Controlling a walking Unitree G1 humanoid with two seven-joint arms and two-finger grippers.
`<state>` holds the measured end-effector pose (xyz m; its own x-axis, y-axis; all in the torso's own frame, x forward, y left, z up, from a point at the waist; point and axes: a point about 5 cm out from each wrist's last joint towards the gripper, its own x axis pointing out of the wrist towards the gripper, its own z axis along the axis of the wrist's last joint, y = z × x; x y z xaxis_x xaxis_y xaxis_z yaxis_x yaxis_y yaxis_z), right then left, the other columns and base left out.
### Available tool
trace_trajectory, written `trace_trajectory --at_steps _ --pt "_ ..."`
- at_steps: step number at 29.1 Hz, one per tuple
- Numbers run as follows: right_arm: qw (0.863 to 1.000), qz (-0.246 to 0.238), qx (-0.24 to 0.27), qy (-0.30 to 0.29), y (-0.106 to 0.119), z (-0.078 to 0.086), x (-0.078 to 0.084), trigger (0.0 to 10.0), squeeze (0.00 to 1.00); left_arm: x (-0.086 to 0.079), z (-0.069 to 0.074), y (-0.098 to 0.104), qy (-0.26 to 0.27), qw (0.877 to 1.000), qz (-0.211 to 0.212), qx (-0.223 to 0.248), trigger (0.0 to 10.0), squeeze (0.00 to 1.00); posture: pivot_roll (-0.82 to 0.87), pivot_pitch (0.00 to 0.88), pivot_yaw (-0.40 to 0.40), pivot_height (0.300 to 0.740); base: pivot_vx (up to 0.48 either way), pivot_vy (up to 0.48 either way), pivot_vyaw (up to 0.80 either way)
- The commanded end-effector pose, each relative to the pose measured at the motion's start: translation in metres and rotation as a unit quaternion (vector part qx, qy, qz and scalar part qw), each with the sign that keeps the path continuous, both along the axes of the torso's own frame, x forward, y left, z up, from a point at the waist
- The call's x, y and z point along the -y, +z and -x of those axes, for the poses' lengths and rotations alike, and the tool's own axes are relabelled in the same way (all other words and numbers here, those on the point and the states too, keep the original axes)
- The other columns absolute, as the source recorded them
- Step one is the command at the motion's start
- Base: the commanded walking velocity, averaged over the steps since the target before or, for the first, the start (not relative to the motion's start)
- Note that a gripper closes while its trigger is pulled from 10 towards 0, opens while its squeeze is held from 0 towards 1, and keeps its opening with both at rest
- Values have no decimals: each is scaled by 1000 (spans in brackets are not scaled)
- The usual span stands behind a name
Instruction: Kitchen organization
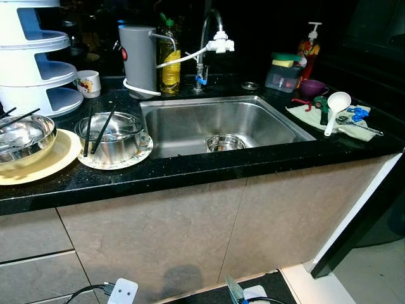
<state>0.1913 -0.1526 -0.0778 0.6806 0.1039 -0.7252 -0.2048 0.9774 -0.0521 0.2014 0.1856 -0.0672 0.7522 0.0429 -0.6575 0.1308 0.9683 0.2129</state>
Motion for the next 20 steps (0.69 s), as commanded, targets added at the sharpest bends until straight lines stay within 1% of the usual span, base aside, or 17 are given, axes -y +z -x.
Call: trace_trajectory --at_steps 1,3,4,5,6,11,12,13,15,17,19,20 --pt "1000 6 0 -6 0 -1 4 10000 0 2 -1 1 10 1000 15 8 10000 0 -14 28 -71 740 0 0 0" --pt "1000 9 0 -5 1 -2 5 10000 0 4 -3 3 27 999 38 18 10000 0 -24 41 -77 740 0 0 0" --pt "1000 9 0 -5 1 -2 5 10000 0 4 -3 3 27 999 38 18 10000 0 -24 41 -77 740 0 0 0" --pt "1000 10 -1 -7 1 -3 6 10000 0 4 -4 3 41 998 47 18 10000 0 -27 43 -78 740 0 0 0" --pt "1000 12 -4 -4 1 -2 6 10000 0 4 -3 2 44 998 48 13 10000 0 -28 55 -83 740 0 0 0" --pt "1000 17 -8 3 0 -1 6 10000 0 7 -2 1 25 999 39 13 10000 0 -40 69 -70 740 0 0 0" --pt "1000 16 -5 -2 0 -1 6 10000 0 8 -4 4 11 999 34 30 10000 0 -45 73 -60 740 0 0 0" --pt "1000 16 -5 -2 0 -1 6 10000 0 8 -4 4 11 999 34 30 10000 0 -45 73 -60 740 0 0 0" --pt "1000 13 -1 -12 0 0 6 10000 0 9 -8 8 3 998 25 50 10000 0 -46 79 -55 740 0 0 0" --pt "1000 13 -1 -13 0 0 6 10000 0 9 -10 10 -1 998 22 57 10000 0 -47 79 -55 740 0 0 0" --pt "1000 13 -3 -13 -1 1 6 10000 0 10 -12 10 -2 998 23 57 10000 0 -46 83 -58 740 0 0 0" --pt "1000 15 -5 -11 -1 2 7 10000 0 11 -12 10 5 998 33 52 10000 0 -45 85 -60 740 0 0 0"
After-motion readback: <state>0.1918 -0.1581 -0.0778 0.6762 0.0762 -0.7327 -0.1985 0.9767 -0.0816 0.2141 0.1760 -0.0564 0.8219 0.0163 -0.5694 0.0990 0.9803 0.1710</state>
